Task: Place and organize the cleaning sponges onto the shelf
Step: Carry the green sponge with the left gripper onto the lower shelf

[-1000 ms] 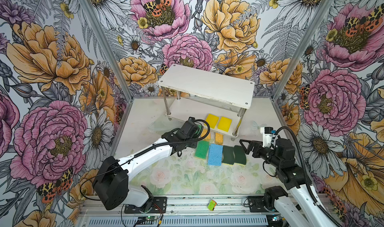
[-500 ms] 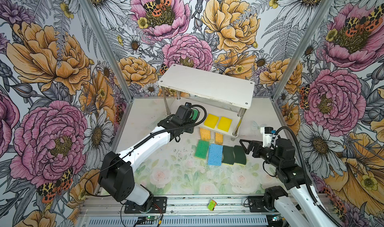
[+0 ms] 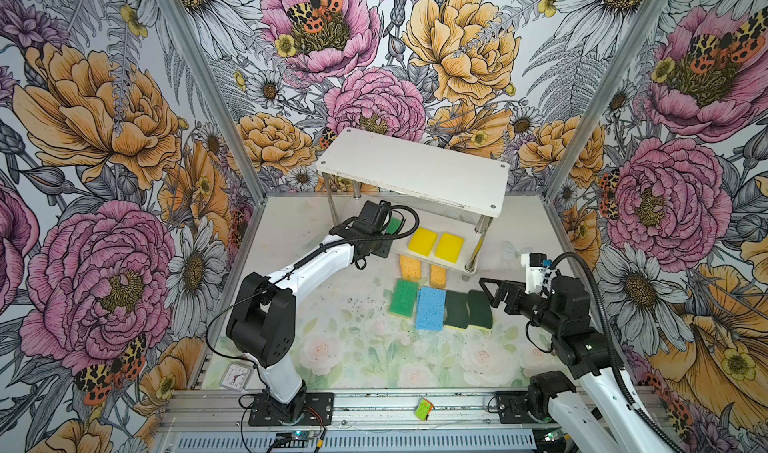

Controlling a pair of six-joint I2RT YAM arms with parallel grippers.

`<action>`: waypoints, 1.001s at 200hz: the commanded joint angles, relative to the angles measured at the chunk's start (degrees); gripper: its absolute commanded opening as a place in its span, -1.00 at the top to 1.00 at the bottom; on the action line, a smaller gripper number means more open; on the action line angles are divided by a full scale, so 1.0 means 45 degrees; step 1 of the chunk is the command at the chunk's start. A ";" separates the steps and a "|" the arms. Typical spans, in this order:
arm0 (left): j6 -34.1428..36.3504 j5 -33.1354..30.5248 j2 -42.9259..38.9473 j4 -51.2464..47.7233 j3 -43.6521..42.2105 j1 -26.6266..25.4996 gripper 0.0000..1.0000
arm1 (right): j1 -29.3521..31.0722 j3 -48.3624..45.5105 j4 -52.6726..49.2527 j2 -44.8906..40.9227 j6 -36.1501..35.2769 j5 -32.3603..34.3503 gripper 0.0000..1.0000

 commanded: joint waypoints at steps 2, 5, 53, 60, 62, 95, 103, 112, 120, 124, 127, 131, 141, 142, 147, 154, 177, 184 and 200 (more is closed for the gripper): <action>0.0146 0.0365 0.0263 0.0717 0.0403 0.0065 -0.07 | 0.0081 0.0360 0.0007 -0.0050 0.0082 0.0156 -0.99; 0.0115 0.0365 0.0292 0.0766 0.0402 0.0055 -0.07 | 0.0067 0.0369 0.0007 -0.0050 0.0073 0.0155 -0.99; 0.0014 0.0414 0.0704 0.1701 0.0355 0.0035 -0.09 | 0.0079 0.0358 0.0007 -0.0096 0.0061 0.0113 -0.99; -0.0016 0.0418 0.0726 0.1838 0.0344 0.0039 -0.09 | 0.0065 0.0351 0.0002 -0.0108 0.0072 0.0114 -0.99; -0.0029 0.0422 0.0738 0.1868 0.0349 0.0039 -0.10 | 0.0073 0.0351 0.0006 -0.0101 0.0065 0.0113 -0.99; -0.0054 0.0209 0.1007 0.2401 0.0424 -0.0117 -0.12 | 0.0069 0.0331 0.0018 -0.0119 0.0097 0.0135 -0.99; -0.0105 0.0240 0.1124 0.2394 0.0532 -0.0117 -0.12 | 0.0079 0.0331 0.0014 -0.0112 0.0094 0.0156 -0.99; -0.0186 0.0286 0.1158 0.2423 0.0642 -0.0141 -0.12 | 0.0074 0.0330 0.0007 -0.0112 0.0098 0.0141 -0.99; -0.0225 0.0325 0.1505 0.2422 0.0767 -0.0134 -0.12 | 0.0063 0.0331 0.0007 -0.0140 0.0101 0.0140 -0.99; -0.0263 0.0311 0.1666 0.2414 0.0825 -0.0136 -0.12 | 0.0067 0.0331 0.0007 -0.0141 0.0112 0.0151 -0.99; -0.0285 0.0316 0.1725 0.2414 0.0858 -0.0127 -0.12 | 0.0063 0.0326 0.0007 -0.0135 0.0103 0.0147 -0.99; -0.0305 0.0337 0.1791 0.2406 0.0920 -0.0117 -0.12 | 0.0072 0.0331 0.0007 -0.0143 0.0113 0.0152 -0.99; -0.0345 0.0389 0.1916 0.2417 0.1002 -0.0140 -0.12 | 0.0081 0.0330 0.0008 -0.0166 0.0141 0.0118 -0.99; -0.0346 0.0386 0.1928 0.2421 0.1005 -0.0138 -0.12 | 0.0072 0.0331 0.0007 -0.0178 0.0141 0.0125 -0.99; -0.0365 0.0384 0.1982 0.2416 0.1043 -0.0136 -0.12 | 0.0071 0.0314 0.0023 -0.0187 0.0129 0.0119 -0.99; -0.0366 0.0412 0.2065 0.2403 0.1119 -0.0156 -0.12 | 0.0068 0.0311 0.0007 -0.0215 0.0160 0.0149 -0.99; -0.0400 0.0496 0.2296 0.2378 0.1297 -0.0177 -0.13 | 0.0073 0.0292 0.0007 -0.0279 0.0161 0.0172 -0.99; -0.0451 0.0471 0.2349 0.2398 0.1337 -0.0182 -0.13 | 0.0063 0.0274 0.0007 -0.0281 0.0179 0.0172 -0.99; -0.0529 0.0451 0.2481 0.2396 0.1400 -0.0192 -0.13 | 0.0076 0.0272 0.0007 -0.0280 0.0180 0.0138 -0.99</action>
